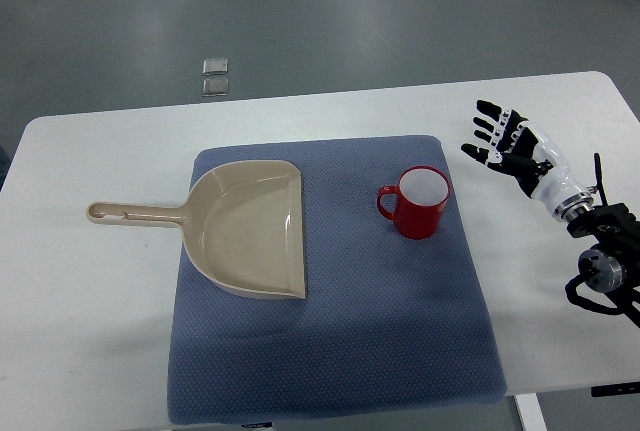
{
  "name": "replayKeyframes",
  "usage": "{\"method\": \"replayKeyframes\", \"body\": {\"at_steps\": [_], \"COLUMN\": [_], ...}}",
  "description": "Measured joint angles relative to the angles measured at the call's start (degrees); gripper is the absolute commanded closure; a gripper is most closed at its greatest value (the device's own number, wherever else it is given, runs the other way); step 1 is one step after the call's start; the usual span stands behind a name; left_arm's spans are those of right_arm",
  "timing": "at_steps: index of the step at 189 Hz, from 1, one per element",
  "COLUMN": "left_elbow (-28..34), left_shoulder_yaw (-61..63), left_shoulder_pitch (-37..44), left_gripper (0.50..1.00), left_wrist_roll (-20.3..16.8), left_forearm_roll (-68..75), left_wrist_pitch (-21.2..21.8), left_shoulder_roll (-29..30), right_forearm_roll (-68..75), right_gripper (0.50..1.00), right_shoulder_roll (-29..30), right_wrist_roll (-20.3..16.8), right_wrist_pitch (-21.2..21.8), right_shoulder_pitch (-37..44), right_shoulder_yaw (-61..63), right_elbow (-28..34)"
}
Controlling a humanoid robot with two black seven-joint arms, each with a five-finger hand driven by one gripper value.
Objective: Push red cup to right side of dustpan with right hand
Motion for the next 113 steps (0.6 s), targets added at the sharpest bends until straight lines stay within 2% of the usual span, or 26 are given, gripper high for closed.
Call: {"method": "replayKeyframes", "body": {"at_steps": [59, 113], "left_elbow": [0.3, 0.4], "left_shoulder_yaw": [-0.3, -0.2], "left_shoulder_pitch": [0.0, 0.0], "left_gripper": [0.500, 0.500], "left_wrist_roll": [0.0, 0.0], "left_forearm_roll": [0.0, 0.0], "left_wrist_pitch": [-0.1, -0.1], "left_shoulder_roll": [0.0, 0.0], "right_forearm_roll": [0.0, -0.1], "right_gripper": [0.576, 0.576], "right_shoulder_roll": [-0.1, -0.6], "right_wrist_roll": [0.0, 0.0], "right_wrist_pitch": [0.2, 5.7], "right_shoulder_pitch": [0.0, 0.1], "right_shoulder_yaw": [0.0, -0.1], "right_elbow": [0.1, 0.1]}}
